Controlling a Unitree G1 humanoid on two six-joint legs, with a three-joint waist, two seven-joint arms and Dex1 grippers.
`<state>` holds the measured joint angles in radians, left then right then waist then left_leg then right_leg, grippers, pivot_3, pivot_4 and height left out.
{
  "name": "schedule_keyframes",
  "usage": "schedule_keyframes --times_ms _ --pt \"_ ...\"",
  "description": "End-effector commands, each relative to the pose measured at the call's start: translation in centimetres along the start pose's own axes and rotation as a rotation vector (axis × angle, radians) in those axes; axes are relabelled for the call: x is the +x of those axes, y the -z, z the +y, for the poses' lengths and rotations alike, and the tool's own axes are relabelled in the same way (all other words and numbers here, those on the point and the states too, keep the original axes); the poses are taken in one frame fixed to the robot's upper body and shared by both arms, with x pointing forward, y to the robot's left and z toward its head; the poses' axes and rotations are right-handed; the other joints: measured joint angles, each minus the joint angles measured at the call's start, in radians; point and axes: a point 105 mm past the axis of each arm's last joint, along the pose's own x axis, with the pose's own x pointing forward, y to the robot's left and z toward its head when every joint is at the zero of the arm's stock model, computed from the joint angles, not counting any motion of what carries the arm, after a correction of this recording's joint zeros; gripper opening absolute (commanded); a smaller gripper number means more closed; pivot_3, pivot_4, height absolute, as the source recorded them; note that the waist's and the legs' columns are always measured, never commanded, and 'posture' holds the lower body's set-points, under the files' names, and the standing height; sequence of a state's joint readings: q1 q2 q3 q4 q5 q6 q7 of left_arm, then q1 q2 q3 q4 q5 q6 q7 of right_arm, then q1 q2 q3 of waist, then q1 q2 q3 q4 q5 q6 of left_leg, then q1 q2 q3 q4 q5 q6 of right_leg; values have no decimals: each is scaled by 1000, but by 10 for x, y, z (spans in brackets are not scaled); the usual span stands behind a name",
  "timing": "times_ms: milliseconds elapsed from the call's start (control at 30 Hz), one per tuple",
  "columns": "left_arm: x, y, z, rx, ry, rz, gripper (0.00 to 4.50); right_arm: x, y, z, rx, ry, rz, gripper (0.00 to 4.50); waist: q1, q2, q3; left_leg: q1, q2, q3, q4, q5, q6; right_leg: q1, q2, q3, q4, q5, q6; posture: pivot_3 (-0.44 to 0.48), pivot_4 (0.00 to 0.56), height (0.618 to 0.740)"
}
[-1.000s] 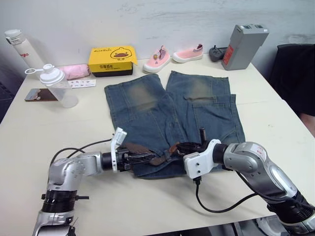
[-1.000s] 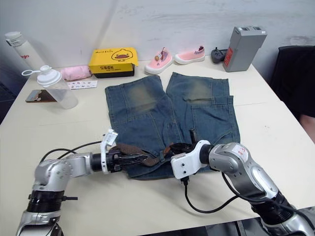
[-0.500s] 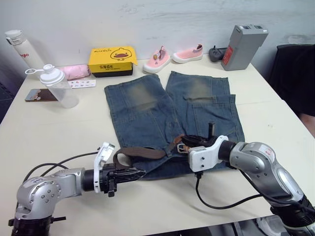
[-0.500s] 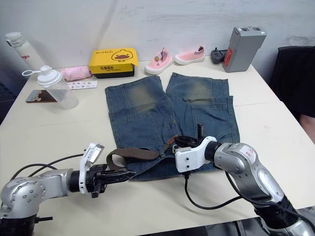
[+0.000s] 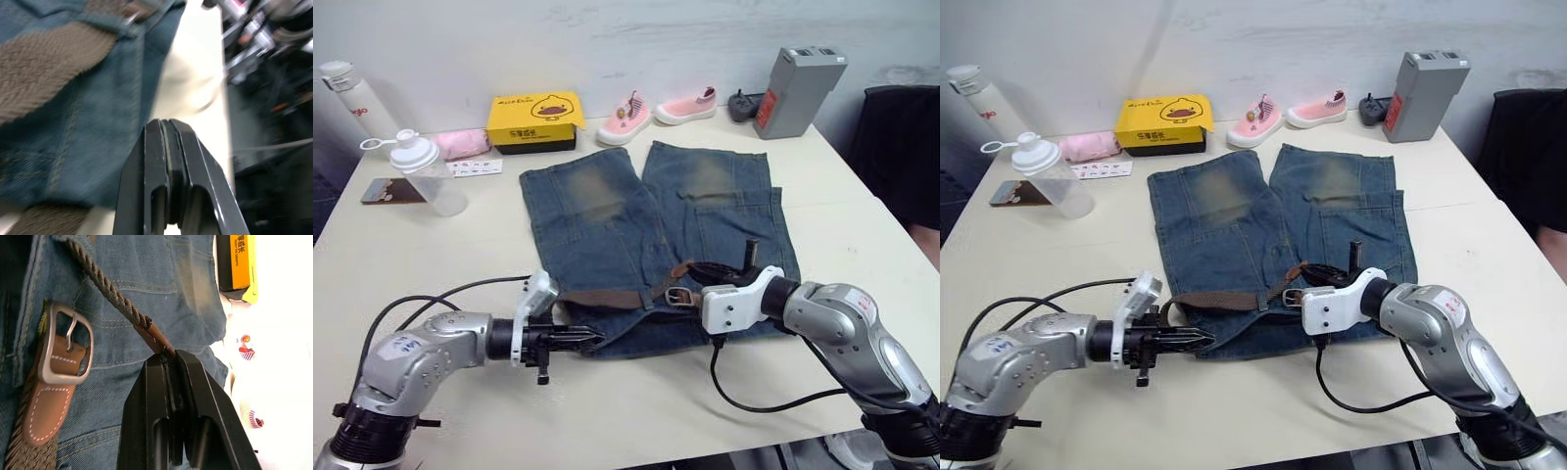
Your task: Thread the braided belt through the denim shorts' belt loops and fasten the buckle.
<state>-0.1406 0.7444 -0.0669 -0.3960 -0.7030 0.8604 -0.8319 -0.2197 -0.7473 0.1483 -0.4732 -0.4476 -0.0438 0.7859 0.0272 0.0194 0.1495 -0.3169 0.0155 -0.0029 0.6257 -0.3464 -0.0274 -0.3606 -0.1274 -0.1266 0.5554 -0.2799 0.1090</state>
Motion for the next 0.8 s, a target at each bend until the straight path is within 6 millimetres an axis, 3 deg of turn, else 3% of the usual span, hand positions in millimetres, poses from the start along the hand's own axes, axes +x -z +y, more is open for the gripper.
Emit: schedule_keyframes --times_ms 33,100,200,433,500,600,700,800 --pt "13 31 14 133 -88 130 39 -11 -3 -15 -38 57 7 0 -2 0 0 0 0 1 0 0 1 0 0 1 0 0 0 0 150 739" --pt "16 52 13 188 -76 206 39 -15 -1 -19 -31 77 19 0 -1 0 0 -1 0 2 0 -1 1 0 0 2 1 0 0 0 150 739" --pt "20 66 16 206 -83 237 39 -26 6 -31 -25 128 52 0 2 4 -3 -1 0 1 0 -2 1 0 -1 1 1 0 0 0 150 739" --pt "22 69 17 188 -82 209 39 -74 35 -73 -11 283 146 0 5 7 -4 -2 -2 2 4 -4 6 2 -4 1 0 1 1 0 150 739" --pt "23 69 17 190 -74 202 39 -80 34 -78 -18 297 142 0 5 7 -4 -2 -2 2 4 -5 6 2 -3 1 0 1 1 0 150 739" --pt "26 61 17 192 -74 154 39 -69 20 -69 -10 259 74 0 4 7 -4 -2 -2 2 4 -5 6 2 -3 1 1 1 1 0 150 739" --pt "28 40 10 186 -21 59 39 -56 6 -60 1 227 17 0 4 7 -4 -2 -2 2 5 -4 6 2 -4 2 1 1 2 0 150 739" --pt "15 1 -7 184 87 -59 859 -44 -3 -50 -3 189 -14 0 2 7 -4 -2 -2 2 5 -4 6 2 -4 2 2 1 2 0 150 739"
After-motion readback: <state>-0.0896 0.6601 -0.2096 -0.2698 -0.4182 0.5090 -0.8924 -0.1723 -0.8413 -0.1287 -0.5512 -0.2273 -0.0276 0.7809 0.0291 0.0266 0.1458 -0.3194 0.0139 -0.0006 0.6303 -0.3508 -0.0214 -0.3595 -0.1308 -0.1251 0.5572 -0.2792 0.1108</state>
